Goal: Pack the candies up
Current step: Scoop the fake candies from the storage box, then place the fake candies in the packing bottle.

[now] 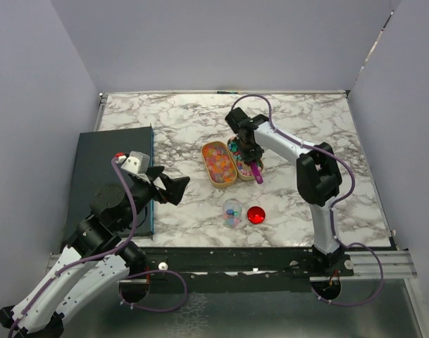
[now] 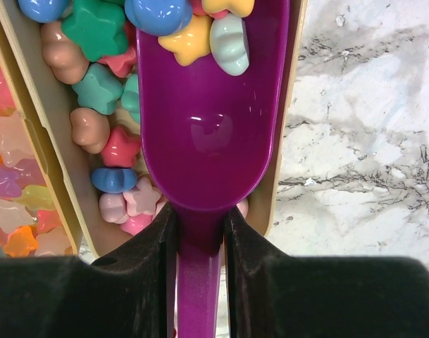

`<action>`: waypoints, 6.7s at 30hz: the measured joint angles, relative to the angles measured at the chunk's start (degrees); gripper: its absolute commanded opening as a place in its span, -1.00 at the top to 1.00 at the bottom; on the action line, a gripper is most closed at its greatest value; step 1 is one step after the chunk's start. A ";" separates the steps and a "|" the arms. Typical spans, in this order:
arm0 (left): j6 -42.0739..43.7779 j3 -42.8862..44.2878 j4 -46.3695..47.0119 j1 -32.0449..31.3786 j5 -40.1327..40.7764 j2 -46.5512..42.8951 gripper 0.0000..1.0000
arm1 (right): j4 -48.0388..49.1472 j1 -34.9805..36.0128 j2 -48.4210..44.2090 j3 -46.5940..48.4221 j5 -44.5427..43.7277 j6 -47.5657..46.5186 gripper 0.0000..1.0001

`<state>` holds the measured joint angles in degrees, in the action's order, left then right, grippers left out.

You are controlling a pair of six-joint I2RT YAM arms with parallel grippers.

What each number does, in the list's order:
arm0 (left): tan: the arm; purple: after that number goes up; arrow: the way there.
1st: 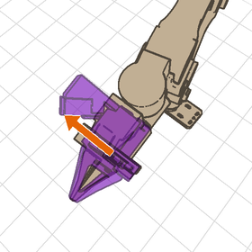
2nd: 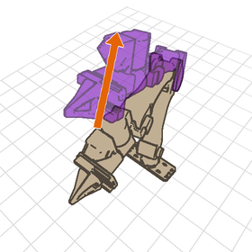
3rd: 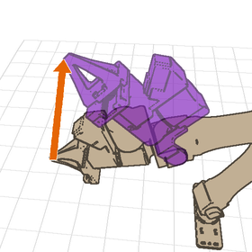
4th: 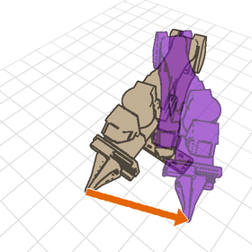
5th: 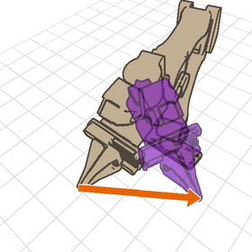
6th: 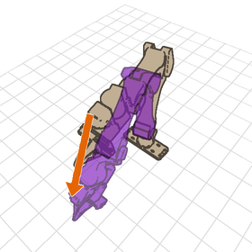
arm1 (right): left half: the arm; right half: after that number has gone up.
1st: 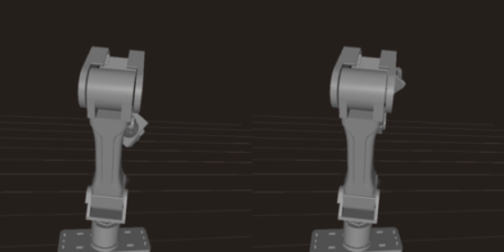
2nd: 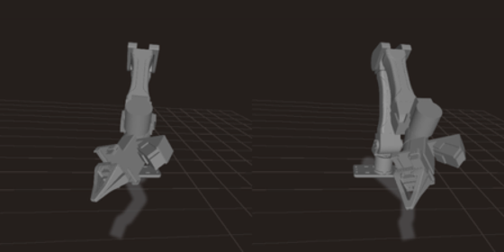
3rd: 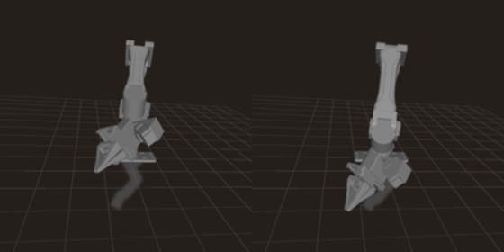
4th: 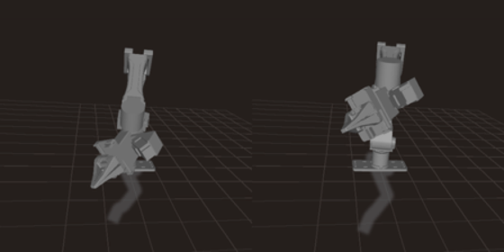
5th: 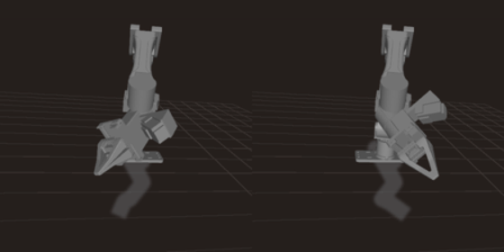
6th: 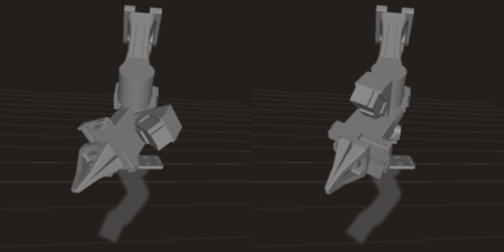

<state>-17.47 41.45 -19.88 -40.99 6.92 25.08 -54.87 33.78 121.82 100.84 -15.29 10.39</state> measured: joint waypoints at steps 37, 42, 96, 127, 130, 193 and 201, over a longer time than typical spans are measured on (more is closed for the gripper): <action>0.20 0.00 0.00 0.00 -0.07 2.69 -0.98 | 19.74 -0.44 -18.99 -26.64 5.92 -3.87 0.99; 0.20 0.00 0.00 0.00 -0.31 4.17 -0.98 | 21.77 -0.44 -23.19 -30.10 7.02 -6.14 0.99; -2.08 5.84 0.55 0.00 -15.06 20.96 -0.98 | 11.02 15.17 -63.98 -38.27 29.73 -36.13 0.99; -1.66 4.02 0.50 -0.02 -15.80 17.35 -0.98 | 4.09 15.28 -68.43 -37.44 31.87 -39.56 0.99; -1.46 4.02 0.42 -0.02 -14.23 15.69 -0.98 | 1.31 15.28 -67.32 -36.17 31.21 -40.48 0.99; 0.98 1.16 -1.31 -0.02 -8.74 6.91 -0.98 | -22.51 25.97 -46.62 -15.04 10.19 -34.77 0.99; 0.57 1.16 -1.99 -0.02 -7.41 8.33 -0.98 | -20.92 25.94 -44.39 -7.45 4.20 -28.17 0.99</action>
<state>-16.91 42.61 -21.87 -41.01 -0.49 33.41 -75.79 59.72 77.43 93.38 -11.09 -17.78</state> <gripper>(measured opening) 0.991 0.261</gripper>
